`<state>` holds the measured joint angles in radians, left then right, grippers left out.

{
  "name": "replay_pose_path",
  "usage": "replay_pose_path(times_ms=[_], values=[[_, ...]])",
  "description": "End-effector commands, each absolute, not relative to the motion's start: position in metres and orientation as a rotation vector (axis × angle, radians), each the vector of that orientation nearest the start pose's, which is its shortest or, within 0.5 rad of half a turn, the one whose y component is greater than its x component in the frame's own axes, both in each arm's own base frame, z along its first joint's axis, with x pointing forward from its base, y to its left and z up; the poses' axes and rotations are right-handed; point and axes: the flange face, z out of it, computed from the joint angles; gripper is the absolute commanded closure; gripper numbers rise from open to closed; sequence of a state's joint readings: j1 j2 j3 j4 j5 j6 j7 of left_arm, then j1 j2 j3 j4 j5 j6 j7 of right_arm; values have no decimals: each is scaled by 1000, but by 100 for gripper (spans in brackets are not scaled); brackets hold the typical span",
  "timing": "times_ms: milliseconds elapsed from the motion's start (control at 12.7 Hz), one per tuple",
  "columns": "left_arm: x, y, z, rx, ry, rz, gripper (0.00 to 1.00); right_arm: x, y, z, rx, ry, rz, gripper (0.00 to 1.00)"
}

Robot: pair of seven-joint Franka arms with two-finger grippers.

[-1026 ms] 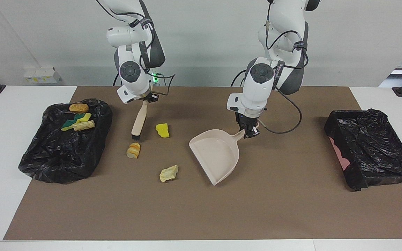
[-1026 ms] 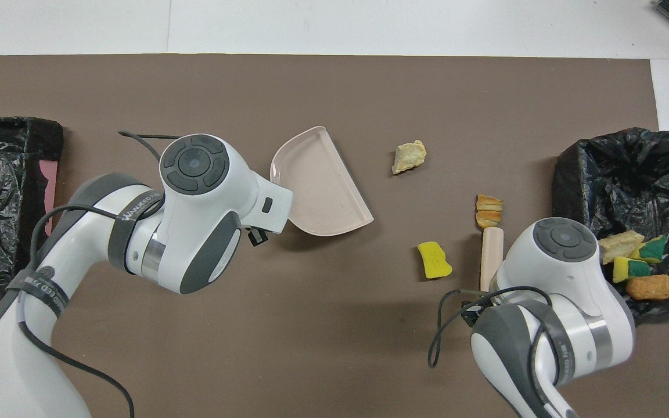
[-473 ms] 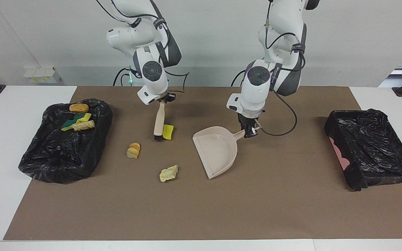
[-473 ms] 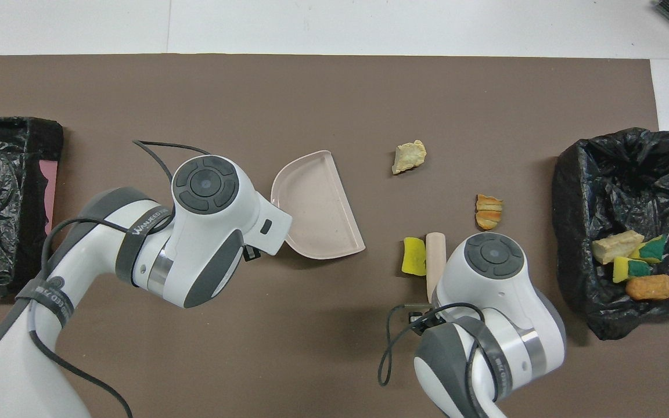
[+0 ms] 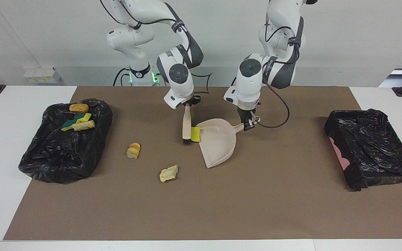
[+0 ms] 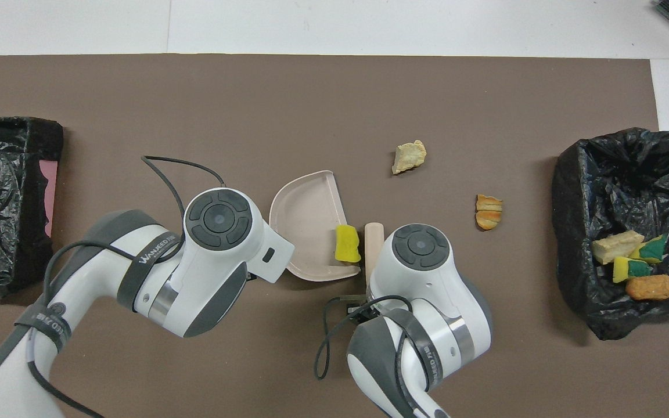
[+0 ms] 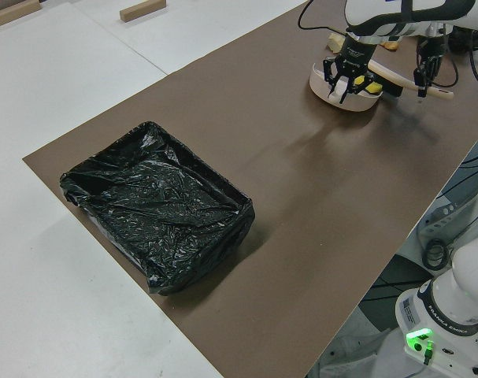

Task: Sweep and dump trash in bin
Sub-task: 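Sweep the yellow sponge into the dustpan with the brush in the right gripper, then move the brush in the right gripper out to the tan chunk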

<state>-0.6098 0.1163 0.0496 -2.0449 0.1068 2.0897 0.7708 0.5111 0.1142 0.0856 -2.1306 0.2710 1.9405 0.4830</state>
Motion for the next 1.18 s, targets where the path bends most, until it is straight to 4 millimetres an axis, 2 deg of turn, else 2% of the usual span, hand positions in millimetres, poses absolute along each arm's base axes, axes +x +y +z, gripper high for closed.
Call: replay_pose_path(times_ms=[0,79,158,552,710,868,1026,1105], values=[[470,-284,378,-2315,1955,117,100,447,330,357,-2968,-26,597,100],[469,-283,378,-2315,1955,117,100,456,338,370,-2962,-49,614,100],[470,-283,378,-2318,1951,117,100,462,334,381,-2964,-52,628,100],[472,-279,377,-2338,1932,112,100,497,257,431,-3060,-71,671,100],[473,-276,377,-2344,1925,114,100,504,234,436,-3124,-139,678,100],[473,-276,377,-2368,1902,110,100,512,219,444,-3271,-194,628,100],[480,-269,376,-2437,1829,95,100,518,205,441,-3327,-181,615,100],[482,-270,376,-2445,1825,86,100,529,172,438,-3372,-114,612,100]])
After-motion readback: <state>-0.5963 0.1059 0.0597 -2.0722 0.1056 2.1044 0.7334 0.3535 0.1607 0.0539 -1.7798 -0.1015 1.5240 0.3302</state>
